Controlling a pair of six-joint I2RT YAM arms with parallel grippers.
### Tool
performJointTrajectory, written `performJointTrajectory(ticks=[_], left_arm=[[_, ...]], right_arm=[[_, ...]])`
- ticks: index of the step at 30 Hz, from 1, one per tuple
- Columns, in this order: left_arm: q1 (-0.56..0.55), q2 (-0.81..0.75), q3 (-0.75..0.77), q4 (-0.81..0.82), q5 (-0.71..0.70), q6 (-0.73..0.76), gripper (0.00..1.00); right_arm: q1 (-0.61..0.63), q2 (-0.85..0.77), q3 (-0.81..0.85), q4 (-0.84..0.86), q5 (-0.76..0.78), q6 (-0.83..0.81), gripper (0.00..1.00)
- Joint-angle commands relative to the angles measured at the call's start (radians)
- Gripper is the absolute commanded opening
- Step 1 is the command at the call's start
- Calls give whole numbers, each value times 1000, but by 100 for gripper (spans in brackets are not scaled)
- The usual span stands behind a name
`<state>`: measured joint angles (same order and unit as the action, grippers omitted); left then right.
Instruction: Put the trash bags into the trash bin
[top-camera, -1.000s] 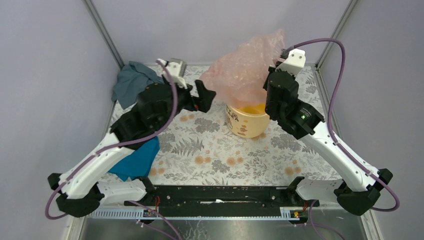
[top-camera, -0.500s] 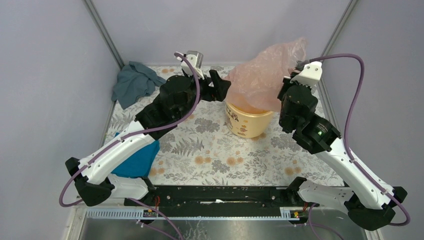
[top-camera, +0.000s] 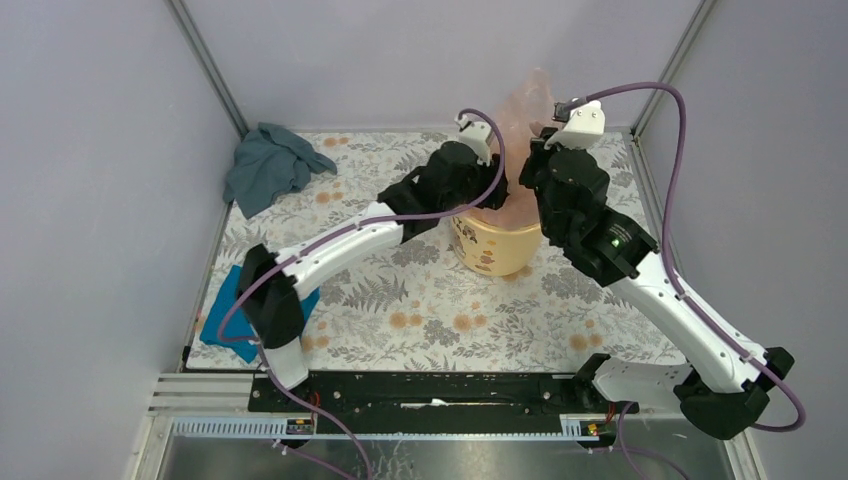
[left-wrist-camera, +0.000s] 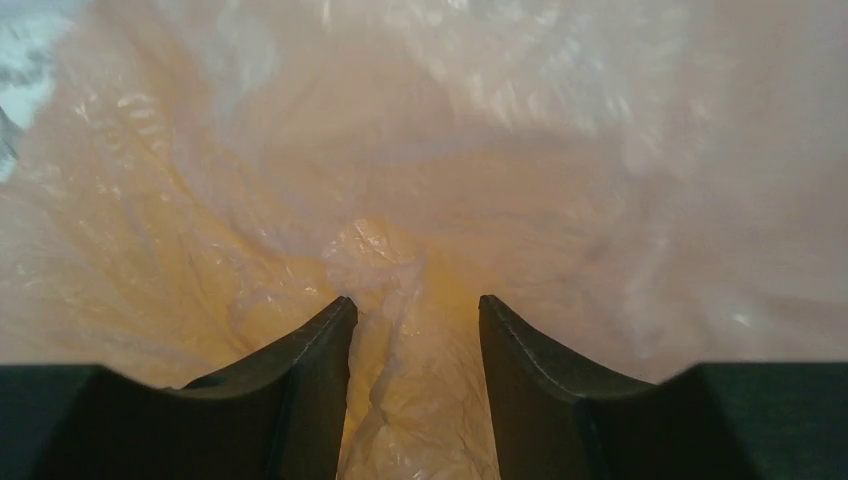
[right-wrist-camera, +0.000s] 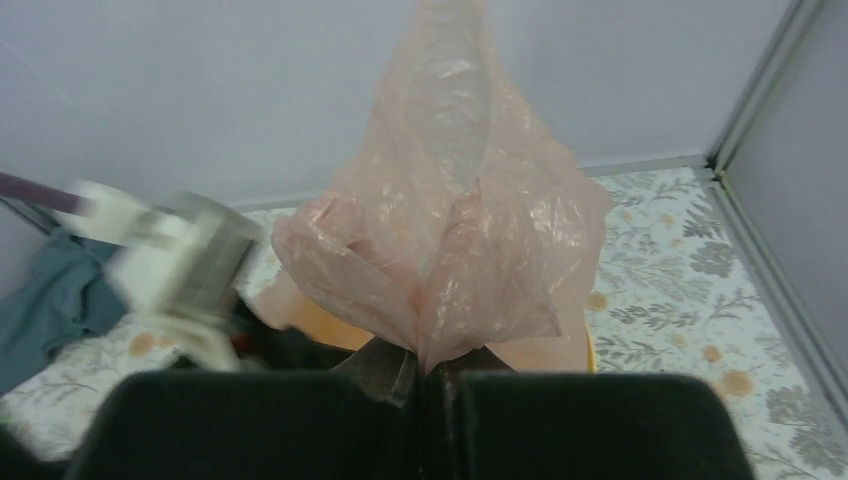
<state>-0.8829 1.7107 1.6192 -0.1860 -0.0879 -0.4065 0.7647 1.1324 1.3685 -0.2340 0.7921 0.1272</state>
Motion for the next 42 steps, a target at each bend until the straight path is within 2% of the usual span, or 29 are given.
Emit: performJointTrajectory(ticks=[1,2,4,6,11,15,19,22,25,28,31,35,39,42], left_arm=[[35,99,77,29,93,-50,50],[47,124,95,22,122,-64,45],[58,151,100,14,160,-82,38],[61,144,84,15,169,-86,38],[80,54,62,5,222,-61,54],[89,-44,49,-40,220,-25,75],[98,-170,-23,-70,160,3,90],[106,-260,-85,-101,93,17,96],[114,-331,-140,-131,26,21,97],[120,-377,-190,-148,4,18,97],[124,-393,-233,-152,-8,5,97],[127,-392,-272,-145,13,-20,97],[128,-374,-277,-121,24,-25,97],[128,-322,-228,-109,32,-11,89]], right_arm=[[-23,51,82,20,-21,112,0],[-56,64,91,-34,-47,178,0],[-167,62,58,-67,-210,319,0],[-241,49,-15,-26,-347,387,0],[-257,44,-49,-23,-423,365,0],[-319,68,-51,-73,-508,331,0],[-402,134,-41,-130,-682,272,0],[-431,229,22,-252,-810,201,0],[-432,286,58,-320,-922,165,0],[-432,323,45,-310,-998,179,0],[-430,443,102,-364,-1057,156,0],[-420,535,127,-398,-995,143,0],[-412,550,119,-435,-919,129,0],[-412,521,115,-443,-925,132,0]])
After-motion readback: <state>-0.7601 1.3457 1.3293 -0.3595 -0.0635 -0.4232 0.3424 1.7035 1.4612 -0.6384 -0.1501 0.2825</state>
